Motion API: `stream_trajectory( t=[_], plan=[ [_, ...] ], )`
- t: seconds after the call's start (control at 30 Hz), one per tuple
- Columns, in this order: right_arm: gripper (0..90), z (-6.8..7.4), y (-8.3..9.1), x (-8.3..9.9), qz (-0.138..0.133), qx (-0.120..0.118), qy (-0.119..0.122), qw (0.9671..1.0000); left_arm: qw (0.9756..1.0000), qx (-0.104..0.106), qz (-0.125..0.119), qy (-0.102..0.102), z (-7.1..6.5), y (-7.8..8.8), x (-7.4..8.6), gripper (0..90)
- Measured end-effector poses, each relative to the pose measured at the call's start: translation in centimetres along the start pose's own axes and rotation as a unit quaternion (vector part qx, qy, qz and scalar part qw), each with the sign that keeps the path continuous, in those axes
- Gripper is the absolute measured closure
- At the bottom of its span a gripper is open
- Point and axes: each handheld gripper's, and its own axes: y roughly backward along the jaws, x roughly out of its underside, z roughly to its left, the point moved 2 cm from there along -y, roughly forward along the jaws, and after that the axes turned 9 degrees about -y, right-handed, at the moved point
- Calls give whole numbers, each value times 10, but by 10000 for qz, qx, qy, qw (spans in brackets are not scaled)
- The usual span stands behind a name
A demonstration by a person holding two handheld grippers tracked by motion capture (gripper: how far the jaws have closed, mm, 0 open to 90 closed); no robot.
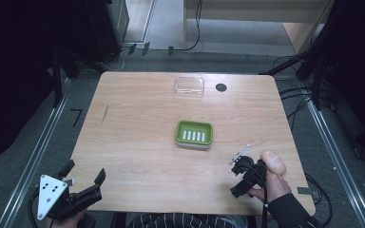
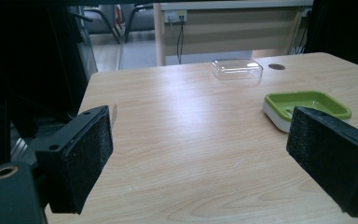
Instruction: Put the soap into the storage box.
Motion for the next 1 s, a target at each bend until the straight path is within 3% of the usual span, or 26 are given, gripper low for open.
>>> stream_trajectory(
  t=[1.0],
  plan=[
    [68, -24, 11, 5, -133, 276, -143, 9994, 10000, -33, 15, 26, 1, 2, 1, 72]
  ],
)
